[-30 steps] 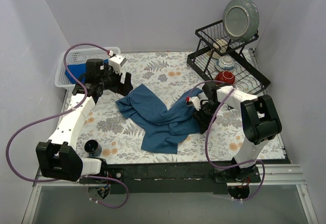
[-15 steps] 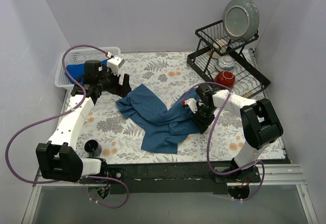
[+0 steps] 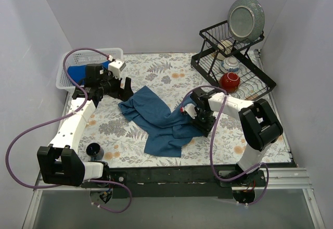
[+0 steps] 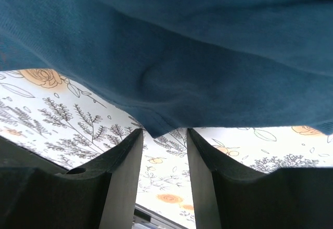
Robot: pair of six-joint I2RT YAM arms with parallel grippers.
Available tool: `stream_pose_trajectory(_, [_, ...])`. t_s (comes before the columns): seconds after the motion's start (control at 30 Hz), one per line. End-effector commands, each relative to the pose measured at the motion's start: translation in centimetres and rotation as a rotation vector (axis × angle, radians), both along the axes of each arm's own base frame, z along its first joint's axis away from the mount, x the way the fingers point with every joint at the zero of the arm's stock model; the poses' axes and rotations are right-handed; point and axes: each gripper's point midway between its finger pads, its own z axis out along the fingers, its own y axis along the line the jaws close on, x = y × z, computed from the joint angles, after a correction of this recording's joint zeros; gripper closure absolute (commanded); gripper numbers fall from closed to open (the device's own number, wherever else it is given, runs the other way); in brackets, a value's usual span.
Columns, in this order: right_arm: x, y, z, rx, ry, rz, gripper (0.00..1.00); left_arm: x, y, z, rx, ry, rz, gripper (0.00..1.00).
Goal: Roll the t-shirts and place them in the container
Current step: Flatten out the bin at the center of the board.
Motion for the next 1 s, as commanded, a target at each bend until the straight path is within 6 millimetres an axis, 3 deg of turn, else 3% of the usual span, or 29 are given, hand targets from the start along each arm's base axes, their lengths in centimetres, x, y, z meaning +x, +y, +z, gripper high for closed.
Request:
stream_pose_trajectory(0.0, [0.8, 0.4, -5.5, -0.026, -0.065, 0.083, 0.54, -0.7, 0.2, 1.3, -0.013, -0.039, -0.004, 0.17])
stream_pose_trajectory(0.17, [1.6, 0.0, -6.3, -0.076, -0.114, 0.100, 0.60, -0.8, 0.2, 0.9, -0.016, -0.029, -0.006, 0.17])
stream_pose_trajectory(0.4, [2.8, 1.4, -5.6, -0.057, -0.125, 0.097, 0.57, -0.6, 0.1, 0.8, -0.016, -0.030, -0.010, 0.17])
stream_pose_trajectory(0.83, [1.5, 4.4, -5.0, -0.005, -0.133, 0.186, 0.56, -0.9, 0.1, 0.2, -0.019, -0.018, -0.012, 0.17])
stream_pose_trajectory(0.97, [1.6, 4.9, -5.1, 0.009, -0.132, 0.199, 0.88, -0.9, 0.0, 0.0, -0.024, -0.012, -0.012, 0.17])
